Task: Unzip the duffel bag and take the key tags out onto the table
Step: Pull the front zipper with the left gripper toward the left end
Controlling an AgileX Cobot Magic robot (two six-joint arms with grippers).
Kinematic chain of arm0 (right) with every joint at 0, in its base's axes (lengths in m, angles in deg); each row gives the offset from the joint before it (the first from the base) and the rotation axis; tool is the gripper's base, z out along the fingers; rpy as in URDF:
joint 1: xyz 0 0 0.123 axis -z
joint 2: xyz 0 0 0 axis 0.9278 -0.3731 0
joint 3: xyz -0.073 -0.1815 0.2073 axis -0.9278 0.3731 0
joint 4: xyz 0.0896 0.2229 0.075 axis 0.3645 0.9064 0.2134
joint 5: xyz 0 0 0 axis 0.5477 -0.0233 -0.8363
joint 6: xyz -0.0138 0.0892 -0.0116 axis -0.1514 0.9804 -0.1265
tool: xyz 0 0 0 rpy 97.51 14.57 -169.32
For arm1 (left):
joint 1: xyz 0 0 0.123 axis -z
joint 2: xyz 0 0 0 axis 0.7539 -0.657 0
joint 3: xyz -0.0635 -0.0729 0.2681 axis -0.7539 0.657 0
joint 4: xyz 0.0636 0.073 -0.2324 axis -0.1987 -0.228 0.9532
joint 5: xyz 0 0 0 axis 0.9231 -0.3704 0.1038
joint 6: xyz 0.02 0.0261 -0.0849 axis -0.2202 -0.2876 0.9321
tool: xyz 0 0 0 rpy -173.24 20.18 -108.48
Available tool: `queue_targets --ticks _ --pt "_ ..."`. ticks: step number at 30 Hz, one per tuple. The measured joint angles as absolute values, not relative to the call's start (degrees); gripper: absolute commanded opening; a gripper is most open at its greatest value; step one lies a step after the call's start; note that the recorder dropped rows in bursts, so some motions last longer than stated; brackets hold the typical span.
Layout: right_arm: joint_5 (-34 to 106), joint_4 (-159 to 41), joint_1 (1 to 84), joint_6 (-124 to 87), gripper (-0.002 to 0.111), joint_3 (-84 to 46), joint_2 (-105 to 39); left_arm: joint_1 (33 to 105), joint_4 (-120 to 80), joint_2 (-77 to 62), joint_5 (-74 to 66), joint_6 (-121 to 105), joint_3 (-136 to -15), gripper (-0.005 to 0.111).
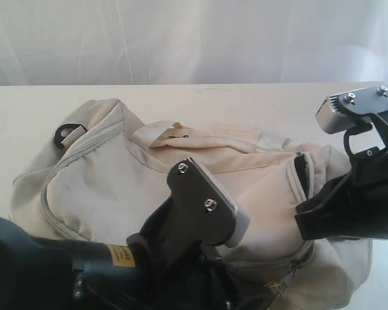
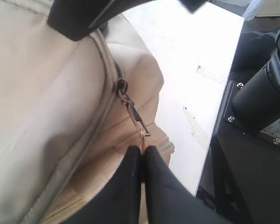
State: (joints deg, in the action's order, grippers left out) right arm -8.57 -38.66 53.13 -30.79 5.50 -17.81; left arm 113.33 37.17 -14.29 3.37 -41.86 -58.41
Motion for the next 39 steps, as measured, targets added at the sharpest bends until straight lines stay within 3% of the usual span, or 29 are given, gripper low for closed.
queue_targets --ticks 11,17,28,33,39 --pt "-8.46 -38.92 53.13 -30.48 0.000 5.50 -17.81 113.33 46.18 -2.64 12.74 -45.50 -47.61 0.000" --pt "-8.46 -39.29 53.13 -30.48 0.000 5.50 -17.81 113.33 76.72 4.48 20.88 -77.97 -46.39 0.000" --pt "-8.35 -38.87 53.13 -30.48 0.000 5.50 -17.81 113.39 78.72 8.71 31.45 -84.38 -46.39 0.000" --pt "-8.35 -38.83 53.13 -30.48 0.000 5.50 -17.81 109.03 78.72 8.71 28.03 -86.46 -46.39 0.000" --pt "-8.04 -38.73 53.13 -30.48 0.000 5.50 -17.81 98.55 78.72 8.71 14.58 -86.80 -46.39 0.000"
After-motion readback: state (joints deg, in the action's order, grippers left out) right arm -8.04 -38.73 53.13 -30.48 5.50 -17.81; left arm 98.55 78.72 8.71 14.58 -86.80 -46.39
